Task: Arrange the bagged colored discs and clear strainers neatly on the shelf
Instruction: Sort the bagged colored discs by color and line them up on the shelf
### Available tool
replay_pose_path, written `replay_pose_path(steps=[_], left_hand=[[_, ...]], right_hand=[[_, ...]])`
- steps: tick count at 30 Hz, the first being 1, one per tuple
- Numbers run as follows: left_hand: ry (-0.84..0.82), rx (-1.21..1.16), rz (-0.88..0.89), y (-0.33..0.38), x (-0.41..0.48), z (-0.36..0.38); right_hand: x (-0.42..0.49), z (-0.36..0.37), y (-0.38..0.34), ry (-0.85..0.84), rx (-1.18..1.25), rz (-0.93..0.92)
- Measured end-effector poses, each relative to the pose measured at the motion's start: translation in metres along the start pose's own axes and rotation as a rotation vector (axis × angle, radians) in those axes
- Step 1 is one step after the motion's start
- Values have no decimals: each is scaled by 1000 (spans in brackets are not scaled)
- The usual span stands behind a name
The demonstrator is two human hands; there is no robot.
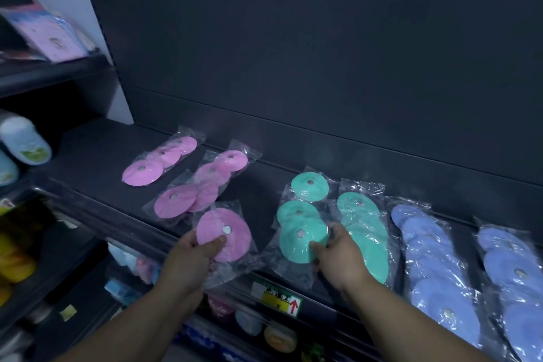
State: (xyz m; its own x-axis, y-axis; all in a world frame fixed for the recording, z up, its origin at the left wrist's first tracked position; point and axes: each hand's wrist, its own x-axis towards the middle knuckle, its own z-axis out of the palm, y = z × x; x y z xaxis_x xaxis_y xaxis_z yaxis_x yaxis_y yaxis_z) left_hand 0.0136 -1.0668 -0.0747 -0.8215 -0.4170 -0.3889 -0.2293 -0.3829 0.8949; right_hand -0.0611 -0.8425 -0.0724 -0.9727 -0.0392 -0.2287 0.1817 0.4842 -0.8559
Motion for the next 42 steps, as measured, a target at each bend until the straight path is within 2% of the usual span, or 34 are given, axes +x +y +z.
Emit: replay_pose_path(steps=[7,12,15,18,21,25,28,32,35,38,42], left_hand=[[30,-14,2,1,7,-1],[48,25,28,1,12,7],[62,36,24,-2,14,9],[73,30,26,-2,18,7],[67,28,29,0,25,6],[48,29,36,6,39,-1],[14,20,32,18,55,-7],[-47,23,33,41,83,-28],[-79,47,22,66,114,-63],[-61,78,18,90,153,-111],[-68,232,10,122,201,-178]], right_hand=[[-1,17,-2,59,-290,-253],[4,24,3,6,-740,-581],[14,28,8,-45,-840,-627],[21,30,10,3,-969,-615],[28,32,10,49,-1054,-679],[25,38,0,-3,-1048,-627],[35,45,1,-133,-948,-457],[52,59,-9,-34,-995,-360],[54,91,-35,96,-1002,-379],[56,144,-67,157,-917,-441],[54,211,-102,104,-777,-490]])
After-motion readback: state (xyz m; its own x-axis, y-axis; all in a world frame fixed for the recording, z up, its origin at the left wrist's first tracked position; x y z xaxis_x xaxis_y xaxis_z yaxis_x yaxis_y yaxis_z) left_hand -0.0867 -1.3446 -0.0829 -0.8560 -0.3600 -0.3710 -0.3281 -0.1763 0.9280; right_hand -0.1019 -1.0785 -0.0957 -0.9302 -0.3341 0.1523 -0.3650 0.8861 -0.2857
